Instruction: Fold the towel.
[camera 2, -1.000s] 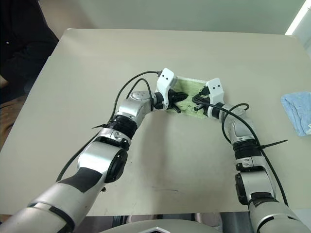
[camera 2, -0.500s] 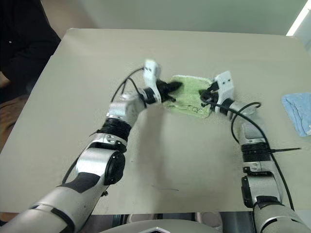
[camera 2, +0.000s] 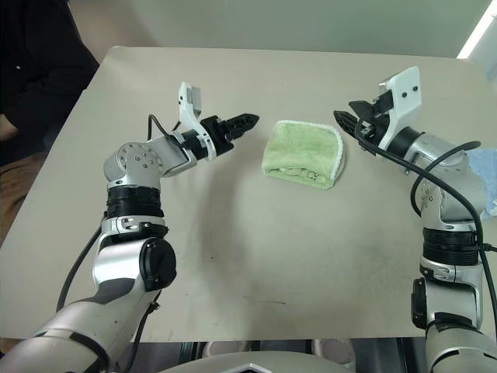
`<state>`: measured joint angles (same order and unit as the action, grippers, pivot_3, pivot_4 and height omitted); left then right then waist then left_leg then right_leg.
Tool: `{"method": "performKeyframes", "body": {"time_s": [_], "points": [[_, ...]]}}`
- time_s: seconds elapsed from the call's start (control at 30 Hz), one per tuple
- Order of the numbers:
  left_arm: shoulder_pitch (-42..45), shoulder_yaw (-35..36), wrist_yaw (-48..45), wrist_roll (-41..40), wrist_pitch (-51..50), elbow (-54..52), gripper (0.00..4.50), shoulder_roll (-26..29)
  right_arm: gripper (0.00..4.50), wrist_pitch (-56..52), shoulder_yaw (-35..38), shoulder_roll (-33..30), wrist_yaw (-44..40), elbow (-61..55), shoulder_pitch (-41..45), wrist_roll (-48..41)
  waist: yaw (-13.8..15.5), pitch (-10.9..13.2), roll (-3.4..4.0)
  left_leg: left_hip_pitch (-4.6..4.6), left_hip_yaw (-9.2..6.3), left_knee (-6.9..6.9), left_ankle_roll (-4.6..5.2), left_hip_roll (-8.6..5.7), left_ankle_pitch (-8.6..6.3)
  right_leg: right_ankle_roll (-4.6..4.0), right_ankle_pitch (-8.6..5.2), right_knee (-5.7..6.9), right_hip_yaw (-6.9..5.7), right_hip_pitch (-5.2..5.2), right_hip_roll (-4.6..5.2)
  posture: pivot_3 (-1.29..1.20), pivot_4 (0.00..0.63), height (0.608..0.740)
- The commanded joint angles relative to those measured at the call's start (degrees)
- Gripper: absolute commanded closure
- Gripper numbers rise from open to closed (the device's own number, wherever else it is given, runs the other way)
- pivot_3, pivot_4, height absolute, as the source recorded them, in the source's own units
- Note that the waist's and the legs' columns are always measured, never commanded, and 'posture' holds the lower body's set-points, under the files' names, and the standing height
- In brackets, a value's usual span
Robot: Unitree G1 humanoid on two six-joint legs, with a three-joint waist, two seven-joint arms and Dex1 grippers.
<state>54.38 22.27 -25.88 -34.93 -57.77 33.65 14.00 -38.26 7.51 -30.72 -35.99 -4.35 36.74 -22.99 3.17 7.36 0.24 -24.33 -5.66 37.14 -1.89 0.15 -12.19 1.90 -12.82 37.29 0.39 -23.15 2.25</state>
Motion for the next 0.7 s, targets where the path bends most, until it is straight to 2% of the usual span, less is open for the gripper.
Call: {"method": "performKeyframes", "body": {"time_s": [0.03, 0.07, 0.13, 0.17, 0.4, 0.7], "points": [[1.1, 2.8, 2.4, -2.3, -3.5, 2.8, 0.39, 0.1, 1.18, 0.5, 1.5, 0.1, 1.1, -2.1, 0.9, -1.0, 0.0, 0.0, 0.0, 0.01, 0.0, 0.0, 0.0, 0.0, 0.04, 0.0, 0.02, 0.01, 0.0, 0.0, 0.0, 0.0, 0.15, 0.74], [1.3, 2.3, 3.1, -1.5, -3.8, 4.0, 0.04, 0.1, 0.83, 0.7, 1.8, 0.6, 1.8, -2.1, 1.0, -0.9, -0.1, 0.0, 0.0, 0.02, 0.0, -0.01, -0.01, 0.0, 0.07, -0.01, 0.05, 0.02, 0.0, 0.0, 0.0, 0.0, 0.15, 0.74], [1.3, -0.4, 2.8, 0.6, -3.5, 5.4, 0.0, 0.2, 0.12, 0.9, 2.4, 1.3, 3.1, -1.8, 1.4, -1.1, 0.0, 0.0, 0.0, 0.05, -0.01, -0.02, 0.0, 0.0, 0.17, -0.03, 0.11, 0.03, 0.0, 0.0, 0.0, 0.0, 0.15, 0.74], [1.5, -1.3, 2.8, 1.2, -3.5, 6.3, 0.0, 0.0, 0.05, 1.0, 2.6, 1.3, 3.4, -1.8, 1.5, -1.2, 0.0, 0.0, 0.0, 0.04, -0.01, -0.02, 0.01, 0.0, 0.21, -0.03, 0.15, 0.03, 0.0, 0.0, 0.0, 0.0, 0.15, 0.74], [2.9, -6.4, -1.0, 3.0, -3.7, 9.4, 0.0, -3.1, 0.05, 0.9, 2.7, 1.2, 3.8, -2.4, 1.6, -1.8, 0.1, 0.0, 0.0, 0.04, -0.02, -0.03, 0.2, -0.09, 0.53, -0.02, 0.5, 0.0, 0.01, 0.06, 0.09, 0.0, 0.15, 0.74], [6.3, -5.8, -2.8, 3.8, -0.1, 17.0, 0.0, -7.2, 0.05, 0.5, 2.9, 0.8, 4.5, -3.9, 0.6, -2.1, 0.2, 0.0, 0.0, 0.03, -0.01, -0.06, 0.26, -0.14, 0.78, 0.02, 0.78, -0.02, 0.01, 0.08, 0.14, 0.0, 0.15, 0.74]]}}
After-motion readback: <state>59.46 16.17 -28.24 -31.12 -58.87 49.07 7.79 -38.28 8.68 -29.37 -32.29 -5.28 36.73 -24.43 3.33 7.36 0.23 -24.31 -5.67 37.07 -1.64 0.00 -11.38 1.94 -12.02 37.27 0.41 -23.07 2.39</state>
